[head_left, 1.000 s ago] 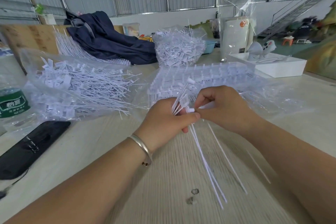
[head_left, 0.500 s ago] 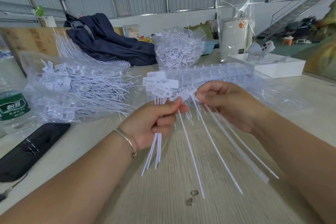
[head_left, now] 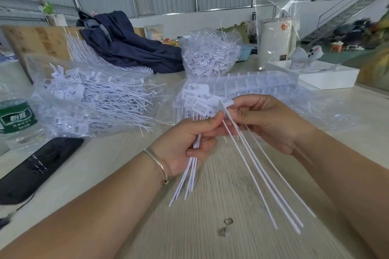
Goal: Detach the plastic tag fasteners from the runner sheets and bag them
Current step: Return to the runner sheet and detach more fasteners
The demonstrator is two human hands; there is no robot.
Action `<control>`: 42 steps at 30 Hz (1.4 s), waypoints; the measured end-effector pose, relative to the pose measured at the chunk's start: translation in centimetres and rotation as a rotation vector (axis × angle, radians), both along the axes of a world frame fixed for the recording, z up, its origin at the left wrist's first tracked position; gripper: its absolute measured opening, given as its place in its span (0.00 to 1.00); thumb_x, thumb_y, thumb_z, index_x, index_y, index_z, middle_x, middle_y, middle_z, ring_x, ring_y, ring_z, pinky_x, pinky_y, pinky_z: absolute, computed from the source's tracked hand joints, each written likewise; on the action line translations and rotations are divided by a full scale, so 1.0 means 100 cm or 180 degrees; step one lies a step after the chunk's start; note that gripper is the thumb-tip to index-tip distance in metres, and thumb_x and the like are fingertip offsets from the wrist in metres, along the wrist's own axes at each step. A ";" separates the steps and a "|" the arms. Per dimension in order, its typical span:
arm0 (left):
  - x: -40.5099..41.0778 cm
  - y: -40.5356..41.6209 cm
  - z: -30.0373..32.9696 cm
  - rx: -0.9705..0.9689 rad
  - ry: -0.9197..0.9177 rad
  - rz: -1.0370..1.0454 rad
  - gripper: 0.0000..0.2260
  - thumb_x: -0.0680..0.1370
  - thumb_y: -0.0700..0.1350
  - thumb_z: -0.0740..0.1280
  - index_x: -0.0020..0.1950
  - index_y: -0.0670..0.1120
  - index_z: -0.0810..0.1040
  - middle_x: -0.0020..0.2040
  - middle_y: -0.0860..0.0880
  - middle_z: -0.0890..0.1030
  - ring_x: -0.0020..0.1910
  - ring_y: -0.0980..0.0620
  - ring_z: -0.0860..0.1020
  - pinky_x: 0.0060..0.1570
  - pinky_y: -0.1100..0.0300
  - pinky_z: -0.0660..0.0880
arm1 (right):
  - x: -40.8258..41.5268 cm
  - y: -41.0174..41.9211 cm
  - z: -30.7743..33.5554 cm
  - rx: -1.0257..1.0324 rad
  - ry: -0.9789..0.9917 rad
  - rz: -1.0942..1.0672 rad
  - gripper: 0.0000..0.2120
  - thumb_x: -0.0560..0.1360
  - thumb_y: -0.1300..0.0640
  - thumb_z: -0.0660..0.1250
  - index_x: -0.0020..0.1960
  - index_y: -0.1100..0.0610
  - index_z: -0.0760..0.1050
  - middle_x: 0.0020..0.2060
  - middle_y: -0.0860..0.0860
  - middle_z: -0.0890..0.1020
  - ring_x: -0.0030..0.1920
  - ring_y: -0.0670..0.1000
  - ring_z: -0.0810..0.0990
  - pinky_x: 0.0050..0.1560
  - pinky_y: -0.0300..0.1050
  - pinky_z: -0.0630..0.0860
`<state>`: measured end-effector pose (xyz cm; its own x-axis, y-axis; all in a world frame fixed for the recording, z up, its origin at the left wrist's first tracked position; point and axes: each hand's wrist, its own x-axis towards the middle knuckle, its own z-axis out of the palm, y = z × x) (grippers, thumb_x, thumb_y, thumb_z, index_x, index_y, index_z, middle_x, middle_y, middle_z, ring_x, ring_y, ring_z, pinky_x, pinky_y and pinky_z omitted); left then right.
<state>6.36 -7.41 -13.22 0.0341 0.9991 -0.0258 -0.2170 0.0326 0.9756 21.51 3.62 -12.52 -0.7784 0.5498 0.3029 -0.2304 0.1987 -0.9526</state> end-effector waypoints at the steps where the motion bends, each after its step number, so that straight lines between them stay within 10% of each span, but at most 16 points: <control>1: -0.001 0.000 0.001 -0.0028 -0.0036 0.0141 0.08 0.73 0.50 0.67 0.41 0.48 0.83 0.31 0.53 0.80 0.20 0.61 0.62 0.18 0.69 0.49 | 0.001 0.001 0.001 0.0104 -0.0004 -0.0160 0.12 0.62 0.52 0.75 0.44 0.55 0.85 0.40 0.59 0.82 0.40 0.55 0.74 0.45 0.44 0.71; 10: -0.005 0.001 -0.006 0.0147 0.1960 0.1551 0.14 0.73 0.42 0.74 0.27 0.47 0.78 0.25 0.50 0.78 0.21 0.60 0.67 0.22 0.71 0.62 | -0.002 0.005 -0.005 0.2184 -0.1248 -0.1303 0.04 0.73 0.55 0.72 0.40 0.49 0.81 0.31 0.44 0.75 0.33 0.40 0.73 0.37 0.33 0.68; 18: -0.012 0.001 -0.002 -0.0193 0.1400 0.1128 0.10 0.75 0.44 0.72 0.34 0.47 0.77 0.26 0.51 0.71 0.20 0.57 0.59 0.20 0.67 0.55 | 0.003 0.004 -0.002 0.1384 -0.0859 -0.0848 0.05 0.74 0.62 0.71 0.46 0.55 0.85 0.38 0.59 0.83 0.36 0.47 0.76 0.43 0.39 0.72; 31: -0.015 -0.001 0.007 0.0005 0.1467 0.0606 0.11 0.72 0.39 0.71 0.30 0.48 0.80 0.23 0.51 0.61 0.22 0.55 0.57 0.23 0.64 0.52 | 0.007 0.004 0.010 0.0648 -0.0981 -0.0437 0.12 0.70 0.66 0.67 0.36 0.54 0.86 0.20 0.47 0.71 0.24 0.43 0.68 0.27 0.30 0.66; 42: 0.004 0.014 -0.006 -0.0217 0.3396 0.1007 0.13 0.64 0.38 0.75 0.24 0.48 0.74 0.21 0.56 0.68 0.23 0.57 0.66 0.24 0.65 0.62 | -0.004 -0.003 0.000 0.1326 -0.1875 -0.0665 0.08 0.67 0.64 0.69 0.33 0.57 0.85 0.22 0.49 0.74 0.28 0.45 0.70 0.33 0.38 0.68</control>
